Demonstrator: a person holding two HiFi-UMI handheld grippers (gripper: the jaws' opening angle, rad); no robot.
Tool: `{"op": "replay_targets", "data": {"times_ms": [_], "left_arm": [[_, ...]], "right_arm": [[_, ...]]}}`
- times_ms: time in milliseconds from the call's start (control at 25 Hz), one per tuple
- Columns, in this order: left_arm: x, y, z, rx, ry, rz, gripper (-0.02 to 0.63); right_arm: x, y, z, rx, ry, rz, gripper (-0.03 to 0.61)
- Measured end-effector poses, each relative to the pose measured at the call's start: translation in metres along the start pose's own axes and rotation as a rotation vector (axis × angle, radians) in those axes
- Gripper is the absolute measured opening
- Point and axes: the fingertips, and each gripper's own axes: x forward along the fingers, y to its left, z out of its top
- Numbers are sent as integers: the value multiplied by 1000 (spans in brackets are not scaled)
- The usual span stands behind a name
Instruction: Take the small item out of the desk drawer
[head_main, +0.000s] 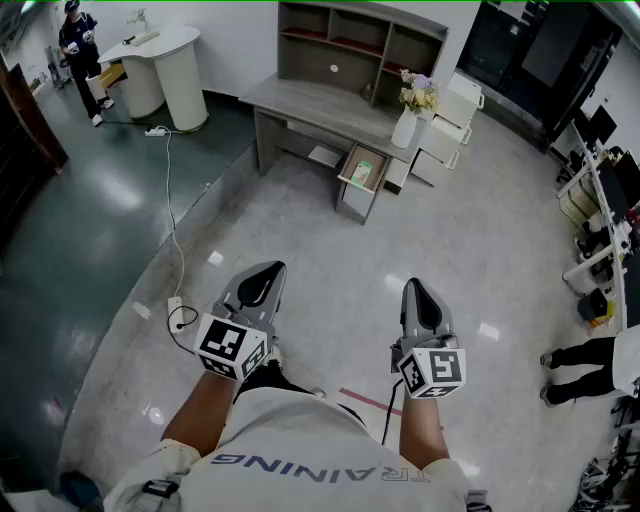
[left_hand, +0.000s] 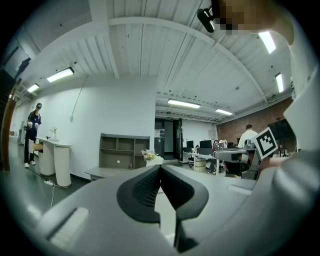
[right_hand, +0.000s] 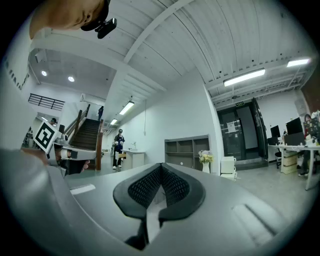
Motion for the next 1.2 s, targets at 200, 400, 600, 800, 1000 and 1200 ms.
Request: {"op": "replay_targets", "data": {"times_ms": [200, 400, 600, 800, 1000, 1200], "left_arm": [[0, -10, -5, 4, 19, -18, -2], [2, -24, -11, 7, 28, -38, -2], [5, -34, -15, 12, 36, -43, -2], [13, -34, -21, 16, 64, -47, -2], [44, -25, -26, 1, 89, -58, -2], [91, -5, -33, -41, 83, -81, -2]], "right_arm": [[-7, -2, -6, 9, 12, -6, 14], [-20, -10, -15, 16, 26, -22, 14], [-26, -21, -20, 27, 23, -31, 14], [-22, -28, -24, 81, -2, -20, 14], [-2, -47, -38, 108, 38, -35, 14], [30, -71, -49, 96, 71, -61, 14]]}}
